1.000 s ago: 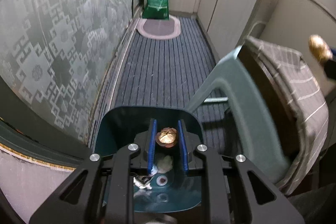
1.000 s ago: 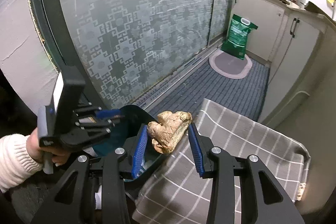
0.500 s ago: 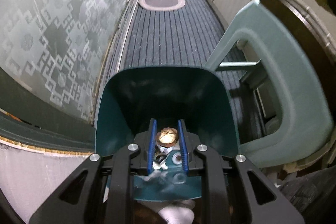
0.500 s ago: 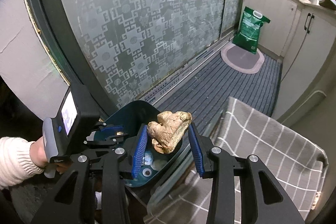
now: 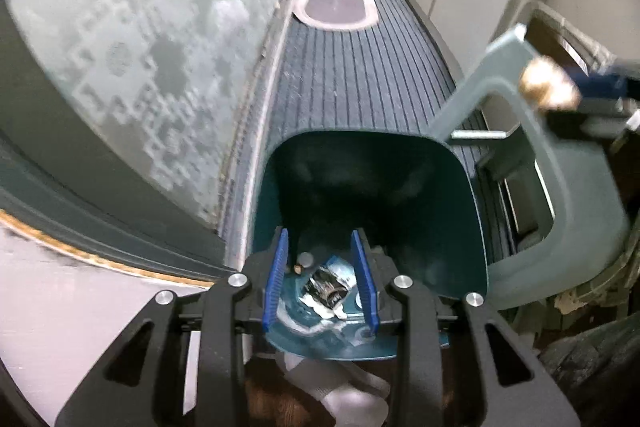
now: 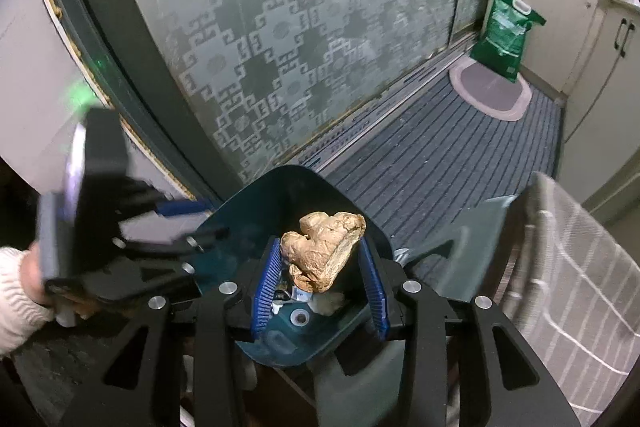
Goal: Collect trash
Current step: 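Carry the shell and ginger root over the teal bin with both tools, then open the left tool over the bin while the right tool releases the ginger inside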
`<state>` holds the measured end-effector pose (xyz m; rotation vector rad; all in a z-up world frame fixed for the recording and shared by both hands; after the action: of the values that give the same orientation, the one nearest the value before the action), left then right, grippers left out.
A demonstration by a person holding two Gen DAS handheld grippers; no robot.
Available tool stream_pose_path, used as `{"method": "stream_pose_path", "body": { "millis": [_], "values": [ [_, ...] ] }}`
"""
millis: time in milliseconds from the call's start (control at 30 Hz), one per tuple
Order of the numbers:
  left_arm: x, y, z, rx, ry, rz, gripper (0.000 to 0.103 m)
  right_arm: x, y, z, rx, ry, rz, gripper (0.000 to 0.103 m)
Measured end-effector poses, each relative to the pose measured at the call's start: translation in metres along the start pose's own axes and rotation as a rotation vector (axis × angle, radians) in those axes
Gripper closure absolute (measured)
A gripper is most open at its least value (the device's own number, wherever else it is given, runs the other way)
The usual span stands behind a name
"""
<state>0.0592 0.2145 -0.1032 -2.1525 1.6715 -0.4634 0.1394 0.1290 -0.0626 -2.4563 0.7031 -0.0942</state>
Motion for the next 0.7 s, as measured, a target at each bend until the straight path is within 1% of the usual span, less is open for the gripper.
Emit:
{"method": "stream_pose_path", "body": {
  "millis": [33, 100, 167, 333, 467, 700],
  "values": [
    [-0.002, -0.001, -0.006, 0.013, -0.001, -0.003, 0.067, -0.003, 0.0, 0.005, -0.009, -0.006, -0.002, 0.063],
    [-0.002, -0.004, -0.02, 0.055, -0.029, 0.014, 0.067, -0.007, 0.001, 0.014, -0.027, -0.006, -0.011, 0.063],
    [-0.006, -0.007, -0.037, 0.096, -0.012, 0.005, 0.067, -0.01, 0.002, 0.019, -0.037, -0.005, -0.014, 0.063],
    [-0.011, -0.009, -0.065, 0.156, 0.001, -0.009, 0.069, -0.019, 0.005, 0.04, -0.079, -0.017, -0.018, 0.063],
    [-0.013, -0.009, -0.08, 0.188, 0.013, -0.019, 0.069, -0.025, 0.007, 0.054, -0.11, -0.022, -0.02, 0.063],
    [-0.018, -0.007, -0.099, 0.214, 0.009, -0.03, 0.071, -0.031, 0.01, 0.073, -0.149, -0.04, -0.012, 0.063]
  ]
}}
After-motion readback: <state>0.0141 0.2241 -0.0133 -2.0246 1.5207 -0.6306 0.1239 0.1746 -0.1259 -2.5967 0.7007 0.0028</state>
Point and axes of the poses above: each gripper's, at about its wrist camera, not at the fingertips, and z roughly the way its jaws point, x to its right, y to its underside, the point moved 2 cm from there along z, roughly the way its jaws point, and after that the axes turned 2 degrees about -z, right-handed, at the moved point
